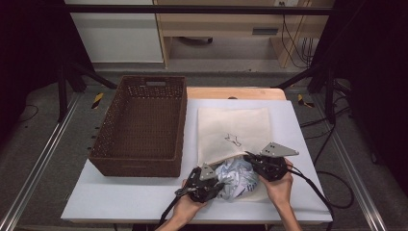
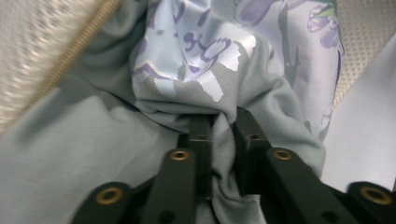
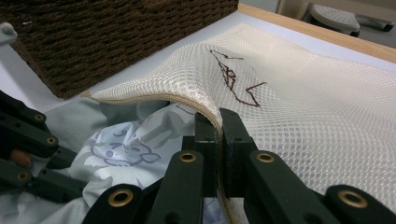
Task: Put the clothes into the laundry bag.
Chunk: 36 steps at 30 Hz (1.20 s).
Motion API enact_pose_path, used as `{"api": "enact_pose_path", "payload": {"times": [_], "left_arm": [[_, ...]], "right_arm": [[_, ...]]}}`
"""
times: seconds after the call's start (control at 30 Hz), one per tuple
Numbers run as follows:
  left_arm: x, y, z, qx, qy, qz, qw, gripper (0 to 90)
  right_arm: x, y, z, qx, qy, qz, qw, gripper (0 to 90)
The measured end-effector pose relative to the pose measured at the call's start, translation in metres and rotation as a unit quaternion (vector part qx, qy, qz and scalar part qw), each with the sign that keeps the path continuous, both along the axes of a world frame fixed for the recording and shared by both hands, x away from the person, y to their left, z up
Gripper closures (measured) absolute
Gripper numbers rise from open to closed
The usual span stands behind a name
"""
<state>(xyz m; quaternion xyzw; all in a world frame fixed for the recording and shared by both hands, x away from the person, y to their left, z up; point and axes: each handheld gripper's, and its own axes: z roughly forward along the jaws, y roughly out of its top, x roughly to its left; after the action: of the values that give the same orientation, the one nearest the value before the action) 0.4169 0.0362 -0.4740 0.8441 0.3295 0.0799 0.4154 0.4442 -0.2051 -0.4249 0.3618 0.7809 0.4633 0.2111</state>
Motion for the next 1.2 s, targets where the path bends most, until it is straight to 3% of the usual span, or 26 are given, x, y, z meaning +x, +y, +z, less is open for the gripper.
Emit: {"api": "enact_pose_path", "payload": {"times": [0.3,0.37,0.53,0.67,0.77,0.87,0.93,1.07,1.2], "left_arm": [[0.007,-0.017,0.02,-0.037,-0.04,0.017,0.9984,82.8],[0.011,-0.027,0.02,-0.028,-0.062,0.025,0.9974,82.9],[0.028,-0.047,0.018,-0.025,-0.077,0.053,0.9953,82.9],[0.039,-0.056,0.009,-0.001,-0.1,0.081,0.9917,82.6],[0.047,-0.053,0.001,-0.001,-0.093,0.095,0.9911,81.6],[0.046,-0.047,0.0,-0.004,-0.086,0.082,0.9929,75.0],[0.043,-0.042,0.004,-0.006,-0.073,0.072,0.9947,64.7],[0.028,-0.022,0.023,-0.009,-0.055,0.012,0.9984,41.0],[0.012,0.002,0.033,0.004,-0.061,-0.008,0.9981,33.8]], "right_arm": [[0.0,-0.001,0.002,0.012,-0.004,0.003,0.9999,87.3],[0.0,-0.001,0.003,0.014,-0.004,0.004,0.9999,87.3],[-0.001,-0.002,0.005,0.021,-0.007,0.011,0.9997,87.3],[-0.001,-0.001,0.004,0.02,-0.007,0.013,0.9997,87.4],[-0.001,0.0,0.003,0.017,-0.004,0.016,0.9997,87.4],[0.001,0.002,0.0,0.013,0.001,0.017,0.9998,87.3],[0.001,0.002,-0.001,0.01,0.002,0.016,0.9998,87.4],[0.001,0.001,0.0,0.008,0.003,0.014,0.9999,87.4],[0.001,0.001,0.0,0.007,0.003,0.013,0.9999,87.3]]}}
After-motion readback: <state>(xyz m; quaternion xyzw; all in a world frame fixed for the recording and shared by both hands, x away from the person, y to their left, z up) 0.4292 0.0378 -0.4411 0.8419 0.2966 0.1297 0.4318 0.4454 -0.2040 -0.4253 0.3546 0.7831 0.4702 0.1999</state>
